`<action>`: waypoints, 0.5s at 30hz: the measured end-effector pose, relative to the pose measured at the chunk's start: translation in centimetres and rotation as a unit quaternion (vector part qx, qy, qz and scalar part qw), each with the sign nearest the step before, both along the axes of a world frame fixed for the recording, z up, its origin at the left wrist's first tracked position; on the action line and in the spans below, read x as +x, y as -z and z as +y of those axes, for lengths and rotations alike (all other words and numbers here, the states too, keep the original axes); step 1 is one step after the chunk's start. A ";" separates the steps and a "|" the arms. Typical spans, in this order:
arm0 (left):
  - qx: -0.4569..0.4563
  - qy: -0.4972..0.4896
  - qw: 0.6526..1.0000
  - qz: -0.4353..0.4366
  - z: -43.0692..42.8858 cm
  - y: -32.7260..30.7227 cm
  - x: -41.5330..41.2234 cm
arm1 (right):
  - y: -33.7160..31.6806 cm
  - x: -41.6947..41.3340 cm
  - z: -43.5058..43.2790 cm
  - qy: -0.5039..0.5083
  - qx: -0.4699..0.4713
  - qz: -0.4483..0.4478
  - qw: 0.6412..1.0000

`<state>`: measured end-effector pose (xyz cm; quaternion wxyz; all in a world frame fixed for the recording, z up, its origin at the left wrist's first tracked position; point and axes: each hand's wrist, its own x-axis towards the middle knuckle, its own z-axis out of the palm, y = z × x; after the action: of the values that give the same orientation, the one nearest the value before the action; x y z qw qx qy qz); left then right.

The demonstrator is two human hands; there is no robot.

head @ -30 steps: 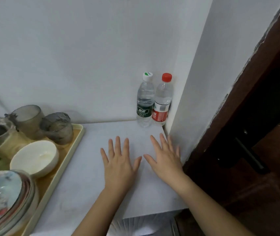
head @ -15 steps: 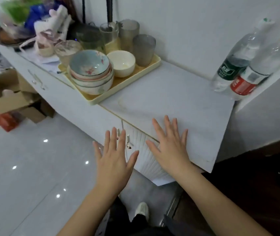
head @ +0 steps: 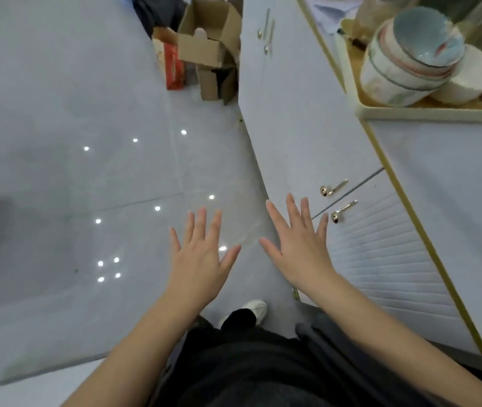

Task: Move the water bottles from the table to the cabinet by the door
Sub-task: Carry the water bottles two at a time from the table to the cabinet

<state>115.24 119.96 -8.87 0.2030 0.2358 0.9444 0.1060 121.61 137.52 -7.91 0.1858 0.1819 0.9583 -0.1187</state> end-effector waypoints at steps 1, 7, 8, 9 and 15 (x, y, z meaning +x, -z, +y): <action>-0.010 -0.014 1.000 -0.011 -1.1 0.3 -0.1 | 0.2 -0.8 -1.0 -0.015 -0.003 -0.009 1.000; -0.079 -0.068 0.993 -0.056 -7.9 1.5 -1.8 | 0.9 -4.6 -7.5 -0.069 -0.019 -0.065 0.995; -0.084 -0.074 0.992 -0.061 -9.1 1.5 -2.2 | 0.9 -5.2 -8.7 -0.075 -0.019 -0.070 0.995; -0.086 -0.079 0.991 -0.062 -10.3 1.5 -2.6 | 0.8 -5.8 -10.0 -0.081 -0.019 -0.074 0.994; -0.096 -0.119 0.985 -0.075 -17.9 1.2 -5.4 | 1.4 -9.6 -17.6 -0.122 -0.020 -0.099 0.987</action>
<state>109.83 102.02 -10.10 0.2806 0.0929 0.9537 0.0552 111.97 119.90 -9.35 0.2960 0.0706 0.9478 -0.0953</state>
